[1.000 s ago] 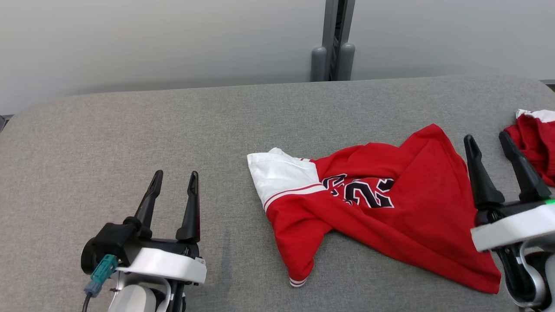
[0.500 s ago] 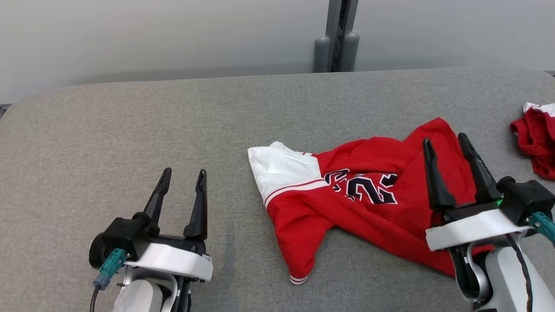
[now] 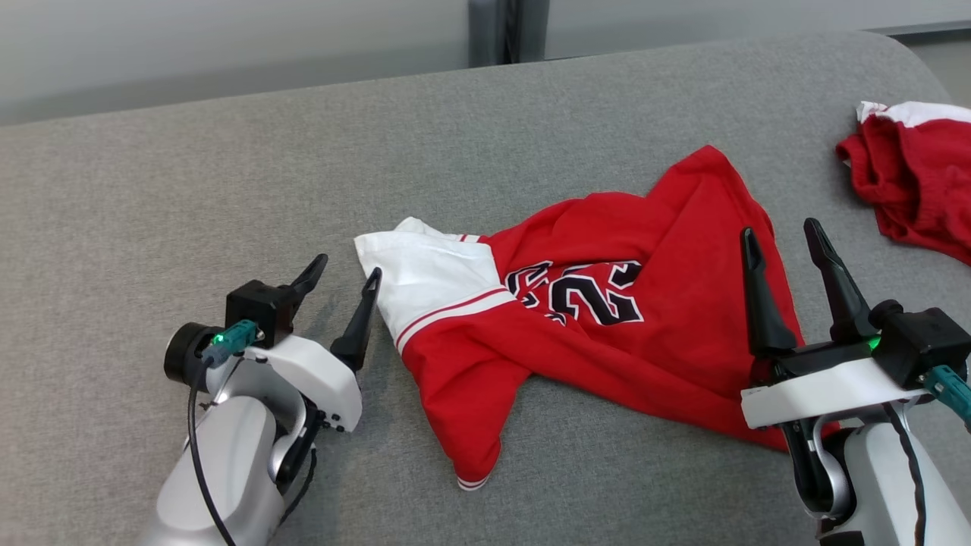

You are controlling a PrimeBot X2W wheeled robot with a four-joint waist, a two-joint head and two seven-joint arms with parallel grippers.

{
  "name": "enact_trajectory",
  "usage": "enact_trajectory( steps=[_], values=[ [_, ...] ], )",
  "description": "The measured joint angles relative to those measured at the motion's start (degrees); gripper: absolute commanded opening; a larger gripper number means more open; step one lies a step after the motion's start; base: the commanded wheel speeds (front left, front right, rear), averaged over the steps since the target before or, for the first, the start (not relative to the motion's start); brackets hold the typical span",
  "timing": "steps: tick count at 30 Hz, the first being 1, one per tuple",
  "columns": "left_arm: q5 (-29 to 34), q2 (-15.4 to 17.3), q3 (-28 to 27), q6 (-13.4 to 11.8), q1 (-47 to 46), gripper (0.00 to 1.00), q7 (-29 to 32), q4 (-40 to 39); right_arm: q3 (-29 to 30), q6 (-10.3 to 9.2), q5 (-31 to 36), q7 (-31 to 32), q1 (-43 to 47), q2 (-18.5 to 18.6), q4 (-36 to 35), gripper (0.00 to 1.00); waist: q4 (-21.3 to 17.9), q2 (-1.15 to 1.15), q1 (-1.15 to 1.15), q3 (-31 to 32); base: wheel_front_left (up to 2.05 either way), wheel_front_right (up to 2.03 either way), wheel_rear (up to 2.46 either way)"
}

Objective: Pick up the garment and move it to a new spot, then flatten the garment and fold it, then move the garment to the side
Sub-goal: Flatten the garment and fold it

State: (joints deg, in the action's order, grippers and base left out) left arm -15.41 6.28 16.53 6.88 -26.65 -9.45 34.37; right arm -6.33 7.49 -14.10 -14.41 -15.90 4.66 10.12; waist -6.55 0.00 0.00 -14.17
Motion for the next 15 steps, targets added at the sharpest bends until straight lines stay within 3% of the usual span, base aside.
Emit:
enact_trajectory(
  steps=[15],
  values=[
    [-4.6, 3.9, 8.3, 0.5, -11.8, 1.00, 2.1, 13.7, 0.3, 0.00, 0.5, -0.5, -0.3, -1.2, 0.3, 1.00, -4.4, 0.00, 0.00, -3.9, 0.00, 0.00, 0.00]
  ],
)
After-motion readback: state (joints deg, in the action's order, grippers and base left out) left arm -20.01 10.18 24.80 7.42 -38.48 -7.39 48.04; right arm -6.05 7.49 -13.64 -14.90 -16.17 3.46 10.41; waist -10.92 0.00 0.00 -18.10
